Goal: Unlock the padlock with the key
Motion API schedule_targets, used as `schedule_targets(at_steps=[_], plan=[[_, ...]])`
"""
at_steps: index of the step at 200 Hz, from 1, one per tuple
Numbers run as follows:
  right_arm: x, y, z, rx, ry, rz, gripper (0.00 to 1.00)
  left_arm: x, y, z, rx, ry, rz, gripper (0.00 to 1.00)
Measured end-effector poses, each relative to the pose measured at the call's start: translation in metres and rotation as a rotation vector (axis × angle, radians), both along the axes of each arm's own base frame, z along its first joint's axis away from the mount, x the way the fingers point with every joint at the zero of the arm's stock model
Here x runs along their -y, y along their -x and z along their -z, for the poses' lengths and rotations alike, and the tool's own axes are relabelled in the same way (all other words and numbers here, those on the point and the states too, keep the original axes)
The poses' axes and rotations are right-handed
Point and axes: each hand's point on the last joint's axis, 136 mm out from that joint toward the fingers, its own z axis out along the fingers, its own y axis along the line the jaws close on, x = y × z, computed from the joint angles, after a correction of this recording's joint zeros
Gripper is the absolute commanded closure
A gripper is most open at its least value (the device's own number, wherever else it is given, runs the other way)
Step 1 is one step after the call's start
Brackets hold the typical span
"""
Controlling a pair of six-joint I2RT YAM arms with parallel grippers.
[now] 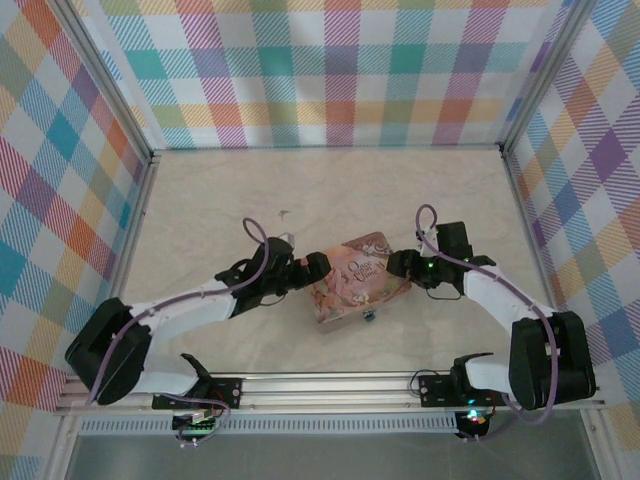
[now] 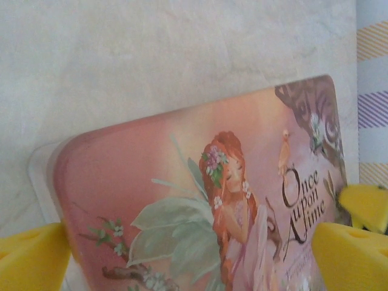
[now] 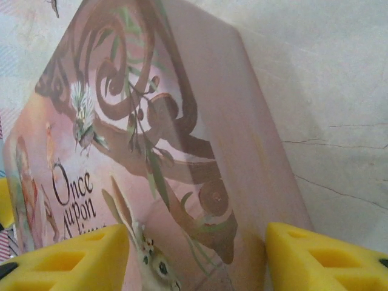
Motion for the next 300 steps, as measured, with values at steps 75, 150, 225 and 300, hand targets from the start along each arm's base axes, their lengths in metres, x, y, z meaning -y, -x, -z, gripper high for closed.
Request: schedule_targets(at_steps=[75, 150, 225, 300], plan=[[0.002, -0.01, 0.003, -0.02, 0.003, 0.058, 0.4, 0.015, -0.074, -0.011, 0.043, -0.013, -0.026, 0.0], [-0.004, -0.055, 0.003, 0.006, 0.004, 0.089, 0.39, 0.003, -0.106, -0.008, 0.036, -0.008, -0.075, 0.0], [-0.015, -0.065, 0.002, 0.019, -0.019, 0.082, 0.39, -0.009, -0.113, -0.008, 0.038, -0.014, -0.086, 0.0], [-0.024, -0.06, 0.002, 0.019, -0.003, 0.064, 0.29, -0.015, -0.121, -0.009, 0.042, -0.019, -0.094, 0.0]])
